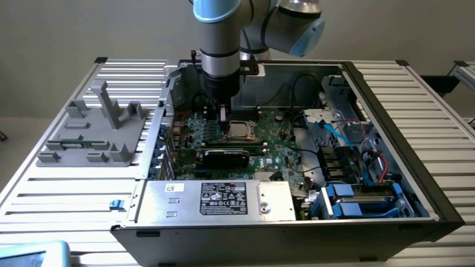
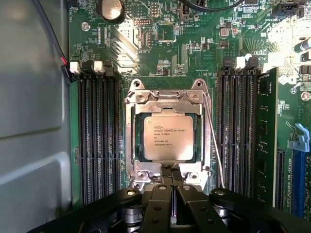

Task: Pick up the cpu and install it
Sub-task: 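Close the cpu cover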

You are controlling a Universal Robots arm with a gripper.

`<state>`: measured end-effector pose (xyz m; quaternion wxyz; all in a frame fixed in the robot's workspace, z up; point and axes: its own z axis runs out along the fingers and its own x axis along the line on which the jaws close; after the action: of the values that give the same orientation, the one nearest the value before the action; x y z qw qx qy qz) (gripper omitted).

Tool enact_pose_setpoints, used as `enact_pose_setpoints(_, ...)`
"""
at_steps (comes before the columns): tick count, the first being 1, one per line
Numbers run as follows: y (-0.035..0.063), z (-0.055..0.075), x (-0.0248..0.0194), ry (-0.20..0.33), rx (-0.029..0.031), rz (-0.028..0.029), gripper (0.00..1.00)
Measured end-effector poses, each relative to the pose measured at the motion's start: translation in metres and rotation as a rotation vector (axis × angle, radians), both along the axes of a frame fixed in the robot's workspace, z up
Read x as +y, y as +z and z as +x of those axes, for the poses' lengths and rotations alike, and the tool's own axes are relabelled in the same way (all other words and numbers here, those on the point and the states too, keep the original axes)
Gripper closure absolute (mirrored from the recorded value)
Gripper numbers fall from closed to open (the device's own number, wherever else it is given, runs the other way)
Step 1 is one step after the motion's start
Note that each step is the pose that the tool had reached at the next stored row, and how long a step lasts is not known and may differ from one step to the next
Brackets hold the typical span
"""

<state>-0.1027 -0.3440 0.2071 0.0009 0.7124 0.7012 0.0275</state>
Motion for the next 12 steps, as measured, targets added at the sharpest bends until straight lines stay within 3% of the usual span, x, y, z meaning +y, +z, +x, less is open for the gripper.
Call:
enact_pose_setpoints(7,-0.0013,-0.005,0.0,0.0,-0.0001,0.0001,0.89)
enact_pose_setpoints(12,0.0012,-0.017,0.0,0.0,0.0,-0.0001,0.89)
